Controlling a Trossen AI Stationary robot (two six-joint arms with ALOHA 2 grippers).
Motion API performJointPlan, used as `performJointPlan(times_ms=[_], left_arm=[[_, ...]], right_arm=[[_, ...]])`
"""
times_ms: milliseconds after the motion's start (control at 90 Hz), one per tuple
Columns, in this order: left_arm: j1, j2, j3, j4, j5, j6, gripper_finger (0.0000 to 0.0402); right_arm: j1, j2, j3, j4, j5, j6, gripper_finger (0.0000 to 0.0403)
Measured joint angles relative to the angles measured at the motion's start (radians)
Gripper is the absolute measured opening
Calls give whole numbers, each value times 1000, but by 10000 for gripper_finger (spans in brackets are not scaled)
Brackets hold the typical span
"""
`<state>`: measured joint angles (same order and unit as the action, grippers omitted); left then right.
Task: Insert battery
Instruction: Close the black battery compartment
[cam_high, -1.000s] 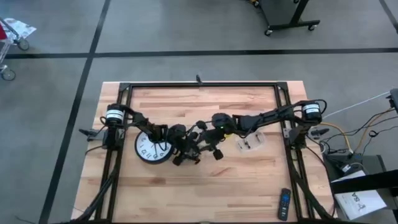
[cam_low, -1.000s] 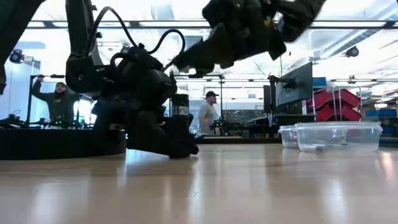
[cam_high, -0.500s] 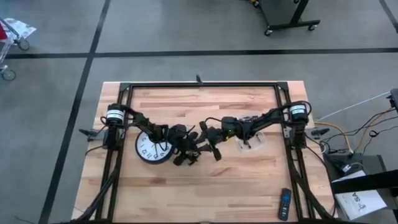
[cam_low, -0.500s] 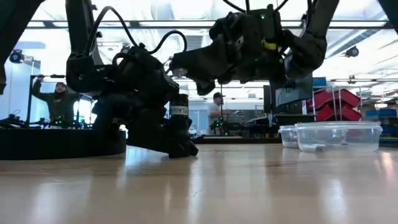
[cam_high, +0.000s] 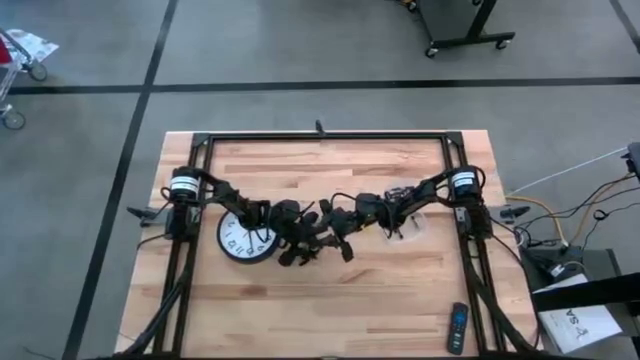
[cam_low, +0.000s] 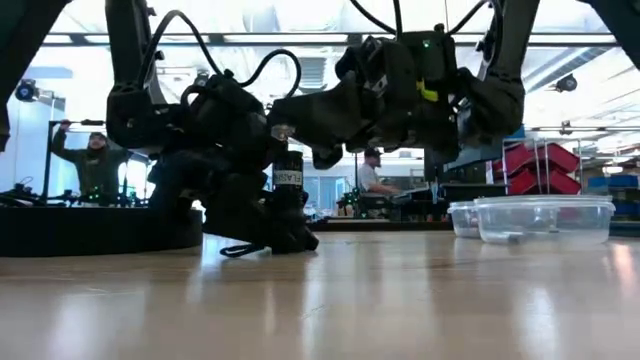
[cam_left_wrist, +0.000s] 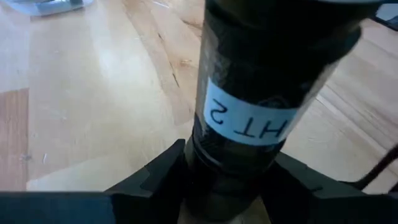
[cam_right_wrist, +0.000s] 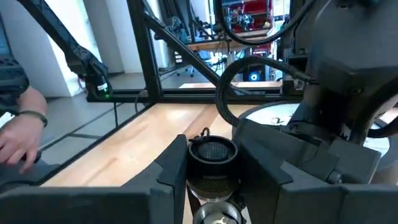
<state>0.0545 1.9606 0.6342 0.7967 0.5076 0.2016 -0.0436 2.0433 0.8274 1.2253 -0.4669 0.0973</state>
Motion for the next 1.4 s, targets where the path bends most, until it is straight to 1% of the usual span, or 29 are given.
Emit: performJointPlan(times_ms=[356,433,544,667,789,1089,1400], left_arm=[[1,0,-1,3,-1,-1,138],[1,0,-1,3,-1,5,142],[1,0,-2,3,0,7,158],[1,0,-2,2,3,8,167],[1,0,-2,2,3,7,163],[1,0,-4,4,4,10,143],[0,0,-7,5,6,9,156]], right_arm=[[9,3,-45,43,55,8,91],[14,8,-45,46,73,0,91],[16,26,-45,65,77,1,91],[22,65,-46,130,88,41,91],[29,92,-46,178,109,74,91],[43,99,-46,179,161,57,91],[43,83,-50,174,178,36,91]])
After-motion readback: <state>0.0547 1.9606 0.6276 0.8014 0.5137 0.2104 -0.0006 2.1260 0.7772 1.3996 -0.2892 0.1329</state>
